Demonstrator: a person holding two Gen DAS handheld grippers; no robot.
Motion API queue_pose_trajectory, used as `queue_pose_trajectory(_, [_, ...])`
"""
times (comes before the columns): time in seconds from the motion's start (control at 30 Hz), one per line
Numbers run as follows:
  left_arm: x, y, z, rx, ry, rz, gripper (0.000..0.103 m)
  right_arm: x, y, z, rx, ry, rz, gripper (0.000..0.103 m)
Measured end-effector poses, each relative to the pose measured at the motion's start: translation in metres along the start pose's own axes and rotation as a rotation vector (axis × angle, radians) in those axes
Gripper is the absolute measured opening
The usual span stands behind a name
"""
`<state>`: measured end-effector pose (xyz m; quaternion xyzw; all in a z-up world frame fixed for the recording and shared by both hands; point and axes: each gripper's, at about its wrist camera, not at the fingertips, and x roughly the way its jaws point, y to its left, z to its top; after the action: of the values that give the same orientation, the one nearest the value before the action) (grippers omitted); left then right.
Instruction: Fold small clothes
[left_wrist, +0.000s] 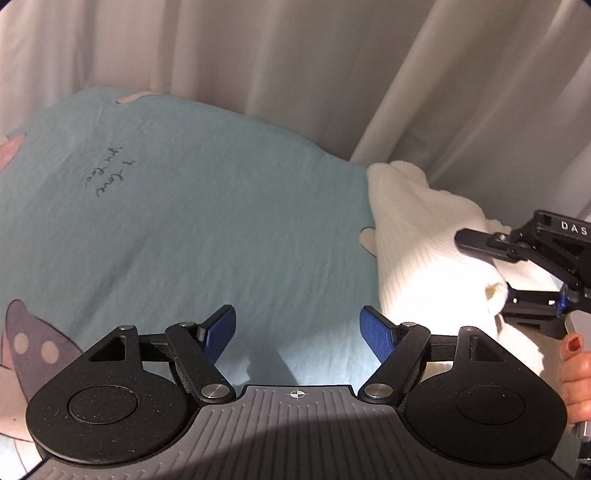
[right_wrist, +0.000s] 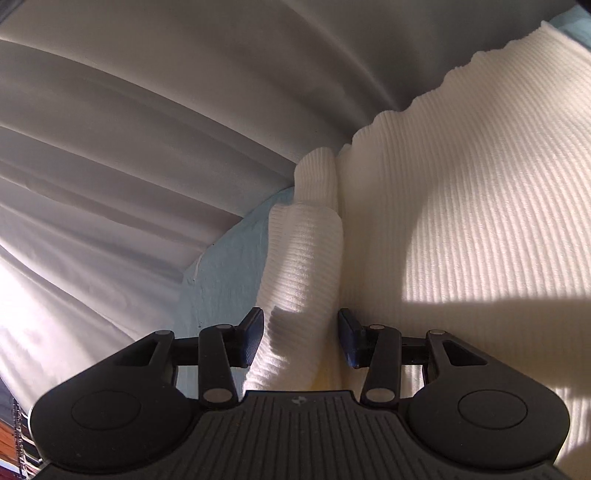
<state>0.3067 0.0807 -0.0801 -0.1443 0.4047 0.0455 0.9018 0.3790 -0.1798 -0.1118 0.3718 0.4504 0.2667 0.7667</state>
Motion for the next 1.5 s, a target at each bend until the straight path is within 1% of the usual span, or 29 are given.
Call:
queue_pose_trajectory(0.1, [0.007,-0.009,-0.003,0.010,0.005,-0.030,0.079,0.006,0.005,0.001,-0.031,0.020,0.004,0.044])
queue_pose_trajectory(0.17, [0.014,-0.016,-0.004,0.026,0.015,-0.050,0.078,0.007,0.002,0.003,-0.044,0.040,0.009,0.044])
queue_pose_trajectory(0.27, [0.018,-0.022,-0.006,0.049,0.005,-0.053,0.077,0.009,-0.002,0.009,-0.014,0.065,0.033,0.044])
queue_pose_trajectory(0.37, [0.017,-0.024,-0.008,0.052,0.004,-0.061,0.077,0.012,-0.003,0.011,0.003,0.083,0.048,0.044])
queue_pose_trajectory(0.4, [0.016,-0.024,-0.008,0.057,0.006,-0.062,0.077,0.012,-0.002,0.010,-0.008,0.082,0.044,0.040])
queue_pose_trajectory(0.43, [0.016,-0.025,-0.008,0.062,0.007,-0.060,0.077,0.012,0.000,0.009,-0.025,0.074,0.032,0.026])
queue_pose_trajectory(0.47, [0.016,-0.025,-0.008,0.066,0.008,-0.059,0.077,0.013,0.004,0.007,-0.048,0.068,0.009,0.020])
queue_pose_trajectory(0.53, [0.013,-0.024,-0.007,0.070,0.012,-0.061,0.077,0.010,0.011,0.000,-0.106,0.030,-0.044,0.015])
queue_pose_trajectory(0.63, [0.005,-0.023,-0.004,0.046,0.010,-0.099,0.077,-0.014,0.042,-0.013,-0.336,-0.079,-0.212,0.013])
queue_pose_trajectory(0.67, [0.002,-0.024,-0.003,0.039,0.002,-0.112,0.077,-0.025,0.050,-0.018,-0.402,-0.123,-0.257,0.013])
queue_pose_trajectory(0.7, [-0.001,-0.027,-0.002,0.041,-0.005,-0.124,0.078,-0.040,0.053,-0.022,-0.440,-0.170,-0.298,0.013])
queue_pose_trajectory(0.77, [-0.002,-0.036,-0.002,0.064,-0.004,-0.150,0.078,-0.066,0.048,-0.028,-0.452,-0.229,-0.370,0.013])
queue_pose_trajectory(0.8, [0.001,-0.043,-0.004,0.078,0.006,-0.156,0.078,-0.077,0.043,-0.030,-0.451,-0.245,-0.411,0.013])
queue_pose_trajectory(0.87, [0.006,-0.056,-0.009,0.104,0.032,-0.172,0.077,-0.094,0.025,-0.034,-0.416,-0.246,-0.489,0.013])
queue_pose_trajectory(0.93, [0.013,-0.070,-0.015,0.133,0.055,-0.202,0.077,-0.103,0.005,-0.036,-0.369,-0.228,-0.529,0.013])
queue_pose_trajectory(0.97, [0.015,-0.077,-0.018,0.148,0.064,-0.216,0.077,-0.108,-0.005,-0.036,-0.352,-0.225,-0.515,0.013])
queue_pose_trajectory(1.0, [0.018,-0.083,-0.021,0.162,0.067,-0.223,0.076,-0.113,-0.011,-0.036,-0.343,-0.225,-0.474,0.014])
queue_pose_trajectory(1.07, [0.021,-0.091,-0.024,0.182,0.064,-0.207,0.076,-0.119,-0.022,-0.030,-0.278,-0.229,-0.399,0.019])
queue_pose_trajectory(1.1, [0.021,-0.093,-0.025,0.190,0.060,-0.198,0.076,-0.117,-0.025,-0.029,-0.245,-0.230,-0.360,0.022])
queue_pose_trajectory(1.13, [0.019,-0.093,-0.025,0.190,0.060,-0.198,0.076,-0.121,-0.030,-0.027,-0.215,-0.231,-0.319,0.029])
queue_pose_trajectory(1.2, [0.018,-0.091,-0.021,0.179,0.072,-0.202,0.076,-0.113,-0.035,-0.025,-0.149,-0.225,-0.230,0.045])
queue_pose_trajectory(1.23, [0.018,-0.090,-0.021,0.172,0.081,-0.204,0.076,-0.113,-0.039,-0.025,-0.121,-0.226,-0.190,0.046])
queue_pose_trajectory(1.27, [0.018,-0.090,-0.021,0.169,0.086,-0.204,0.076,-0.111,-0.041,-0.023,-0.097,-0.227,-0.176,0.046])
queue_pose_trajectory(1.3, [0.019,-0.091,-0.020,0.170,0.089,-0.202,0.076,-0.107,-0.042,-0.021,-0.084,-0.224,-0.179,0.043])
queue_pose_trajectory(1.33, [0.017,-0.092,-0.021,0.177,0.088,-0.199,0.076,-0.101,-0.040,-0.020,-0.083,-0.218,-0.191,0.028])
queue_pose_trajectory(1.37, [0.015,-0.093,-0.022,0.185,0.086,-0.194,0.076,-0.095,-0.034,-0.018,-0.101,-0.215,-0.229,0.019])
queue_pose_trajectory(1.4, [0.012,-0.094,-0.023,0.196,0.080,-0.189,0.076,-0.092,-0.026,-0.018,-0.142,-0.214,-0.269,0.016])
queue_pose_trajectory(1.43, [0.009,-0.095,-0.024,0.211,0.072,-0.186,0.078,-0.092,-0.016,-0.020,-0.195,-0.235,-0.312,0.015])
queue_pose_trajectory(1.5, [0.000,-0.097,-0.026,0.230,0.068,-0.187,0.078,-0.098,0.006,-0.029,-0.356,-0.314,-0.425,0.013])
